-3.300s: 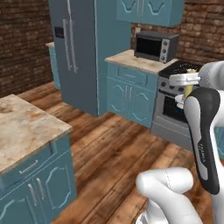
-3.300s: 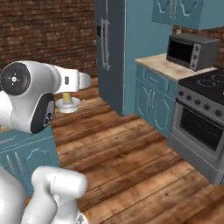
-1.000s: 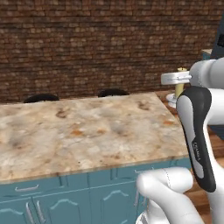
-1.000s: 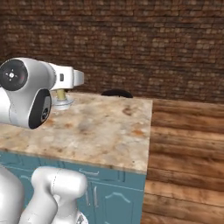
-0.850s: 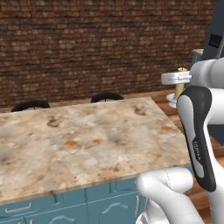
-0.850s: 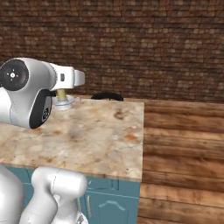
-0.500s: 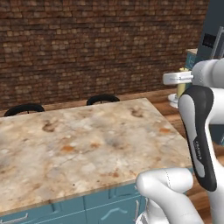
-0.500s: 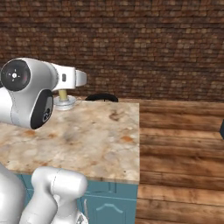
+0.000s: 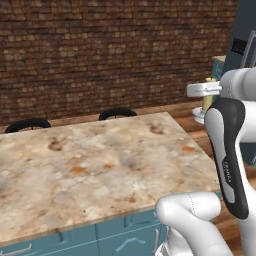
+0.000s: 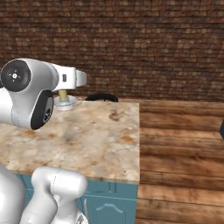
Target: Get the candle and the liquor from the cabinet and move them to the dining counter.
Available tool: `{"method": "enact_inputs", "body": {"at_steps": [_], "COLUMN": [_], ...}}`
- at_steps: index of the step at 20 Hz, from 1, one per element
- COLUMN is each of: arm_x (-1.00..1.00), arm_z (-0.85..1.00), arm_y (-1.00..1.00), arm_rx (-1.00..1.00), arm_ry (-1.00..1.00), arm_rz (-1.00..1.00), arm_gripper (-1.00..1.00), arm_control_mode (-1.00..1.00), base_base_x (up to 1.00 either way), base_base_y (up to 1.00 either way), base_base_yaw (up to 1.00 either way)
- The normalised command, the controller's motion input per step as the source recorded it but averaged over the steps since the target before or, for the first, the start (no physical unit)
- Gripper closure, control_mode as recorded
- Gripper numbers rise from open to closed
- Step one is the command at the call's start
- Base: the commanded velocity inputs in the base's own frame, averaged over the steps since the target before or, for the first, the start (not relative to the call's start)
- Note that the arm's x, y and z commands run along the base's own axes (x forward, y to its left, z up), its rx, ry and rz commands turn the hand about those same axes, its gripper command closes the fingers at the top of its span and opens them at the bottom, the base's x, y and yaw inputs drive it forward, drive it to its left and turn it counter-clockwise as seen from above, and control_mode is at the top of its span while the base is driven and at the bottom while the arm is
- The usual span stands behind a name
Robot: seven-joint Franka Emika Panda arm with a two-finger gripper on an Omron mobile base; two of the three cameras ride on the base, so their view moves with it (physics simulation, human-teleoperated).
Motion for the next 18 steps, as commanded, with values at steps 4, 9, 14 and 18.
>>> {"method": "enact_inputs", "body": {"at_steps": [4,9,14,18], "arm_x": [-0.02,0.47,0.87,1.0], "arm_z": [-0.09,-0.45,-0.64,-0.83], "arm_y": [0.27,0.96,0.86,0.45], "arm_rx": [-0.01,-0.01,0.01,0.04], "arm_ry": [0.01,0.12,0.09,0.11], "arm_rz": [0.07,0.19,0.42,0.52], "arm_gripper": [1.0,1.0,1.0,1.0], "arm_control_mode": [-1.0,-1.0,-1.0,-1.0], "base_base_x": [0.0,0.0,0.0,0.0], "base_base_y": [0.0,0.0,0.0,0.0], "base_base_yaw": [0.0,0.0,0.0,0.0]}}
